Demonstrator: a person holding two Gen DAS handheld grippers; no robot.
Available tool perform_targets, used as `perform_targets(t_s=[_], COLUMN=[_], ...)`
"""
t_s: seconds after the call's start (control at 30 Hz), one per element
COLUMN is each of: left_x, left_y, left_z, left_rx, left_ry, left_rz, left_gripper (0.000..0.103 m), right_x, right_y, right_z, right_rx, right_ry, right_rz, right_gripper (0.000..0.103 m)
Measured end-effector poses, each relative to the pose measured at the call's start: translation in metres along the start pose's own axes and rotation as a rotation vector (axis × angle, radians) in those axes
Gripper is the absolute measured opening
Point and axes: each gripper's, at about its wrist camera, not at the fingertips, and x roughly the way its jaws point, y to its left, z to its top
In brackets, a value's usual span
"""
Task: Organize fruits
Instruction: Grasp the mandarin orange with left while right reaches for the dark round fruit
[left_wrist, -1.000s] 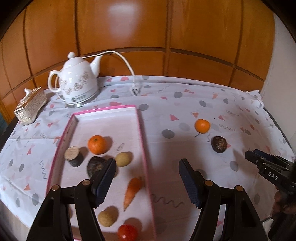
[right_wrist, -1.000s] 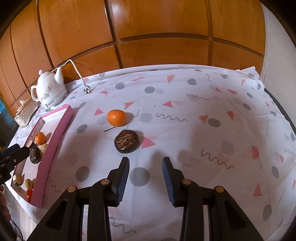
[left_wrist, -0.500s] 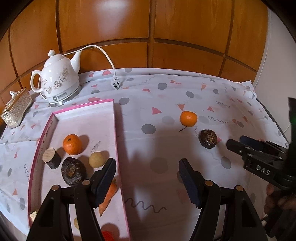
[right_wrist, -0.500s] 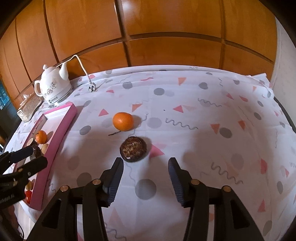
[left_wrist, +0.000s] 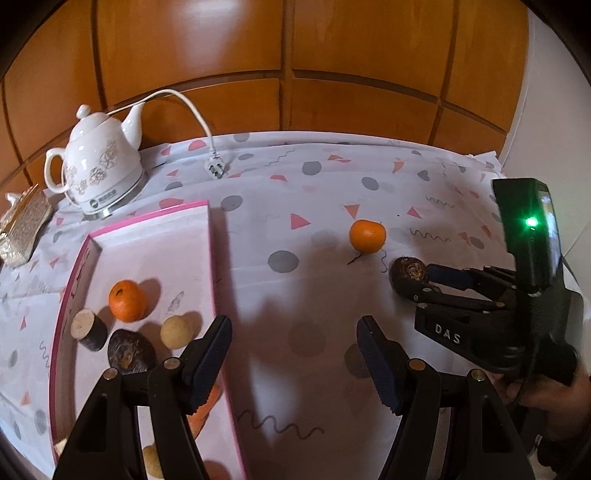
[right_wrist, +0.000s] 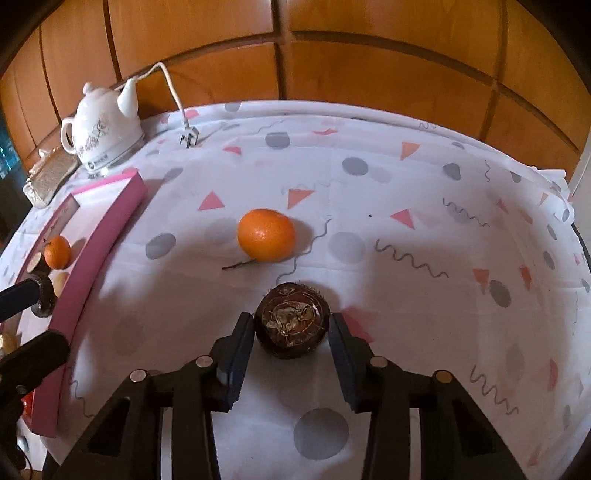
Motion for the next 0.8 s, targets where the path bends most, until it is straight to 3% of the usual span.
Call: perform_targets(t_s=[0.33, 0.8], left_x=[0.023, 0.077], left_y=[-0.021, -0.049], left_z=[0.013, 0.052], left_rx=[0.048, 0.057], left_ry=[0.027, 0.094], left_rz=[-0.032, -0.136], left_gripper=[0.071, 0.071], right_x=[-0.030, -0.027], right_y=[-0.027, -0.043], right_z=[-0.025, -0.035], right_rx=[0.032, 0.083], right_ry=[-0.006, 0.005], right_rz=[-0.018, 0.004], right_gripper=[0.042, 0.042])
